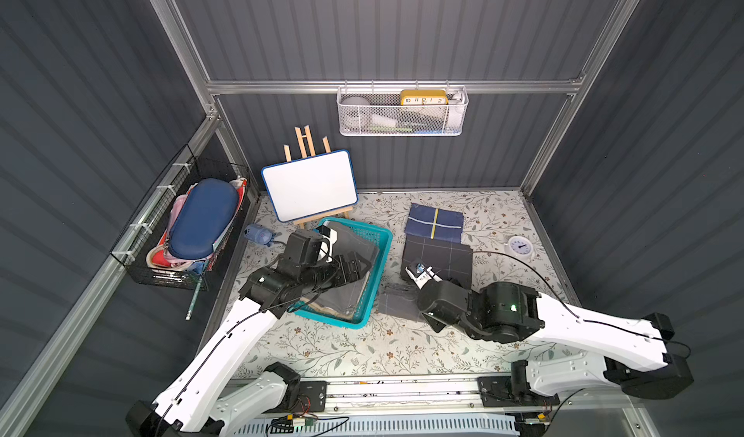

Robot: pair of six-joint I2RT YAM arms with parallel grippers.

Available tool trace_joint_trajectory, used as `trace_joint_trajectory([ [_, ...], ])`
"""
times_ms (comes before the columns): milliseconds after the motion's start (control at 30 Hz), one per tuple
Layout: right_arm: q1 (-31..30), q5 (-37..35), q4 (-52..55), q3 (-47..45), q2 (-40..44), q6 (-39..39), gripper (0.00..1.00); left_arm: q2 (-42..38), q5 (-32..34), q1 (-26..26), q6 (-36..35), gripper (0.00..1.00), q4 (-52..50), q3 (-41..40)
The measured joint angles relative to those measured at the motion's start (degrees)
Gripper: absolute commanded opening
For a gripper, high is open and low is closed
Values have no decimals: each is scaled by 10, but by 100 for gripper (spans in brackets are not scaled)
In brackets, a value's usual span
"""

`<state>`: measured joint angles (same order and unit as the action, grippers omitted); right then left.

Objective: Put the folded pillowcase in the basket
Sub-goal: Pick up the pillowcase from the center of the board.

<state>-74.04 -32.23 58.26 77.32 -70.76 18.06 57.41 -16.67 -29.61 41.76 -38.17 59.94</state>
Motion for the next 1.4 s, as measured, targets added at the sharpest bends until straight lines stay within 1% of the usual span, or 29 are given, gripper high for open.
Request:
trace_joint_trajectory([
  [167,0,-22,-12,1,-12,-31,0,-12,-66,0,65,100,72,-63],
  [267,1,-37,-26,-1,-25,-39,0,-8,-93,0,88,99,105,-73],
  [467,16,-52,-52,-13,-41,-38,0,-11,-130,0,115,100,165,-87],
  [667,20,-66,-80,-25,-56,-35,0,-17,-164,0,178,100,216,-145],
  [933,20,-82,-110,-45,-76,-26,0,-20,-183,0,236,100,238,-153],
  [1067,8,-80,-129,-58,-82,-21,0,-16,-186,0,259,100,263,-176],
  [1300,-24,-80,-148,-69,-106,-3,0,16,-191,-1,270,100,269,-193],
  [1400,-41,-84,-153,-72,-115,3,0,24,-194,-1,271,96,275,-205],
])
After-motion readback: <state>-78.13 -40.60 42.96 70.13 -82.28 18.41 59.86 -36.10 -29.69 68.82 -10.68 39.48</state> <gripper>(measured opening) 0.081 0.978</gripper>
